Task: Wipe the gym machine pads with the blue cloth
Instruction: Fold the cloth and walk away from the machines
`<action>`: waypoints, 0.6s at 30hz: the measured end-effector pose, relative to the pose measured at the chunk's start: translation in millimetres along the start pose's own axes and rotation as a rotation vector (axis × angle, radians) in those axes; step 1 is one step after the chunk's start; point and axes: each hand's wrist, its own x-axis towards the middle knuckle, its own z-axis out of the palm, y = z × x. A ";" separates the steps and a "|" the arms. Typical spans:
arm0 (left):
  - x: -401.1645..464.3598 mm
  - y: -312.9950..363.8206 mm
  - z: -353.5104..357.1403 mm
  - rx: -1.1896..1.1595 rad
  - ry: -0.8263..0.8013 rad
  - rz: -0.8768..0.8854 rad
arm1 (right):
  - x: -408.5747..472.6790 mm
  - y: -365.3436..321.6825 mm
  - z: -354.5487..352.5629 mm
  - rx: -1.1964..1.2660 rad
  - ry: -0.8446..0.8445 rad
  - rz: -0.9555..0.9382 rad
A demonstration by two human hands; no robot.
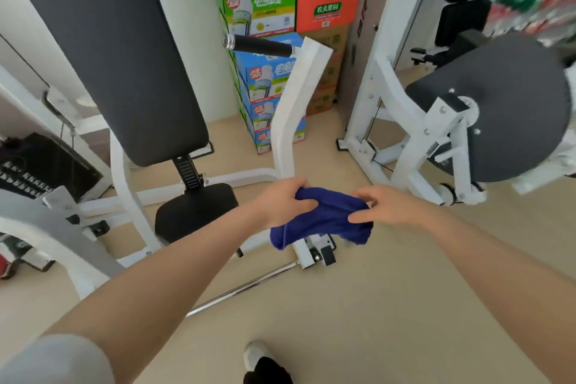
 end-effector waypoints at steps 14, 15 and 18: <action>34.5 227.0 229.3 -0.282 -0.277 0.071 | -247.2 246.0 -62.8 -0.056 0.466 0.137; 42.0 246.7 248.9 -0.283 -0.272 0.067 | -263.5 263.5 -69.5 -0.065 0.520 0.189; 65.7 303.6 306.1 -0.302 -0.286 0.122 | -302.0 315.2 -91.6 0.105 0.641 0.340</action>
